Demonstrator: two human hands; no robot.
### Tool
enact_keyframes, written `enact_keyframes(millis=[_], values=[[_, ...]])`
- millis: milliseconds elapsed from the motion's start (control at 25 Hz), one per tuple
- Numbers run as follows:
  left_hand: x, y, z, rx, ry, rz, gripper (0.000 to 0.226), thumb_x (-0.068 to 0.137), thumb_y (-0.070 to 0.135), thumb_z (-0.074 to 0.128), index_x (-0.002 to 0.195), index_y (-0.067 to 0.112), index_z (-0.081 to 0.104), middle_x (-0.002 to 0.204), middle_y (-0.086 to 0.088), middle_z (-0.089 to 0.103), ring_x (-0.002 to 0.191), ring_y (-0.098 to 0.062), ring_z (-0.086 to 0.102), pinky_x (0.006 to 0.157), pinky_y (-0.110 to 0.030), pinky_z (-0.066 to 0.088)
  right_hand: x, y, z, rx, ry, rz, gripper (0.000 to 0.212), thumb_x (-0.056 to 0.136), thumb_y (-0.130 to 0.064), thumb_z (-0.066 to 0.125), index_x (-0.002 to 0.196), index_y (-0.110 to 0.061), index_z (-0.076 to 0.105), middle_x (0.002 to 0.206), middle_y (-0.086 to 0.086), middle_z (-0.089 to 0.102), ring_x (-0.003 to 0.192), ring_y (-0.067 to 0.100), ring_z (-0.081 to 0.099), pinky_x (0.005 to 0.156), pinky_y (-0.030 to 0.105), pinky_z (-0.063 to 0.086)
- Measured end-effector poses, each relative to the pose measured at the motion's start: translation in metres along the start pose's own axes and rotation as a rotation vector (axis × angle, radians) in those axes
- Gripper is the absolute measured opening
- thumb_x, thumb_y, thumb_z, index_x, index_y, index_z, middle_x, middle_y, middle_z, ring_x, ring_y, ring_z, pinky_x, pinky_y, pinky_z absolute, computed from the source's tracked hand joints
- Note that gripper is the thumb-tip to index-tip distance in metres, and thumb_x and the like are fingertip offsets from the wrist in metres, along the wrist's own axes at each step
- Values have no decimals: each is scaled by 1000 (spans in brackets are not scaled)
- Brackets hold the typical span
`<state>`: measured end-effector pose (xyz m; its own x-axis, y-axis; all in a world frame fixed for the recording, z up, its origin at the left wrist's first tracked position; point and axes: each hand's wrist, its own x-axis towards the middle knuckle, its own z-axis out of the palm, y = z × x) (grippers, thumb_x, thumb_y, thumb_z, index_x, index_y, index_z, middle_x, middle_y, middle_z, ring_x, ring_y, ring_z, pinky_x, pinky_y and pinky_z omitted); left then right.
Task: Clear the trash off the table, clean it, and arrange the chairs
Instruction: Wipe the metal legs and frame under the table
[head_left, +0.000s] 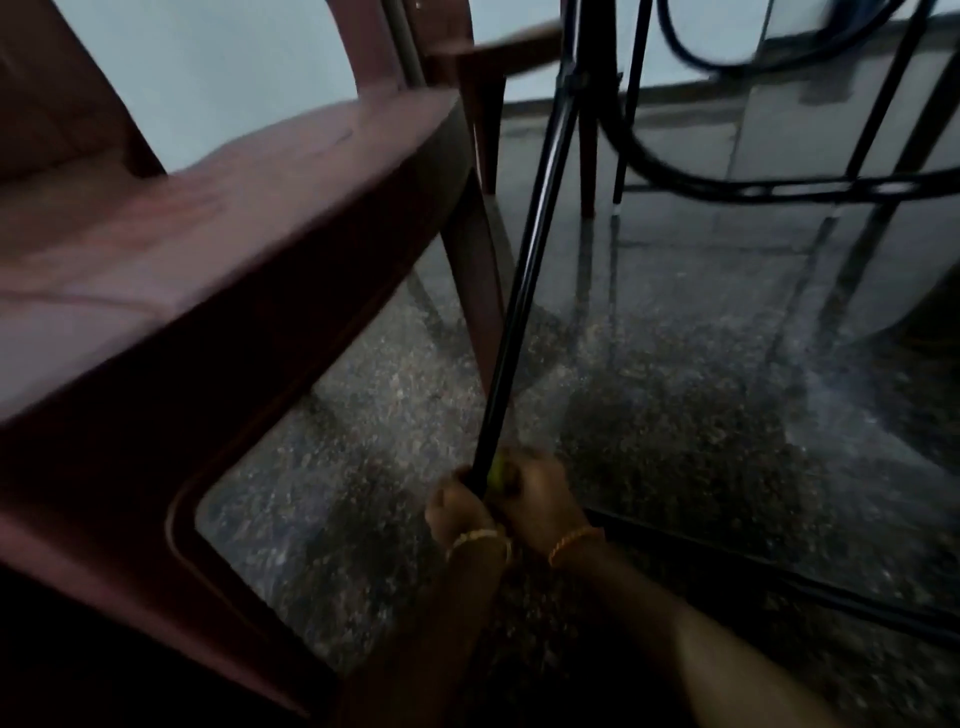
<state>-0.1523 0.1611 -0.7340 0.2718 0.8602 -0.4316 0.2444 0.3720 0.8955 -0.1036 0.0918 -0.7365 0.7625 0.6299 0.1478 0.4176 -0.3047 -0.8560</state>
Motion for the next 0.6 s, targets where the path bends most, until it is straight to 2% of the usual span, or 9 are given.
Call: enact_keyframes(millis=[40,120,160,280,360,440,520,560,600], values=[[-4,1,1,56,9,51,31,95,12,43,117,3,63,121,-19,62,115,-33,55,88,-20,41,0,-9,-6,35,117,-8,31,76,-19,75,103,-6,66,94,10,64,85,23,63,81,34,53],[-15,9,8,199,135,137,30,90,18,46,112,14,66,120,-17,63,118,-32,51,100,-33,38,11,-30,-29,81,378,-156,52,74,-9,74,124,-13,59,97,6,57,83,10,59,78,24,52],[-19,20,18,310,199,234,34,85,24,46,111,17,66,119,-16,62,121,-32,48,102,-40,33,26,-46,-49,106,504,-272,58,74,-6,72,129,-13,55,98,4,52,80,4,55,75,19,50],[-38,62,55,478,231,554,48,75,26,56,120,10,58,122,-18,55,122,-34,45,100,-47,29,74,-103,-115,37,821,-560,55,80,-8,63,133,-9,51,111,7,42,90,9,53,78,19,50],[-47,90,82,497,170,660,55,77,24,61,128,10,48,130,-16,47,125,-33,41,103,-48,24,101,-137,-152,-96,892,-652,53,81,-1,61,133,-4,50,115,21,43,99,14,50,85,19,48],[-50,110,99,474,122,707,53,84,26,55,133,10,42,135,-14,45,129,-31,39,105,-49,21,121,-156,-172,-196,876,-619,51,85,3,57,135,-4,49,118,25,42,100,18,49,88,13,39],[-44,119,104,446,69,729,47,91,28,48,135,10,40,134,-15,48,127,-31,43,105,-49,25,131,-167,-176,-219,844,-561,50,90,0,52,139,-7,44,124,20,40,102,15,48,92,11,35],[-39,118,103,438,38,750,46,94,27,45,136,9,40,132,-16,50,124,-32,46,104,-47,31,136,-168,-173,-193,833,-546,48,93,-4,50,141,-7,41,127,11,41,103,7,47,94,8,33],[-32,115,99,431,5,794,46,94,25,44,136,7,40,130,-17,52,121,-33,49,102,-45,37,140,-166,-169,-161,841,-520,46,96,-12,48,141,-6,40,127,-6,41,102,-7,45,92,1,30]])
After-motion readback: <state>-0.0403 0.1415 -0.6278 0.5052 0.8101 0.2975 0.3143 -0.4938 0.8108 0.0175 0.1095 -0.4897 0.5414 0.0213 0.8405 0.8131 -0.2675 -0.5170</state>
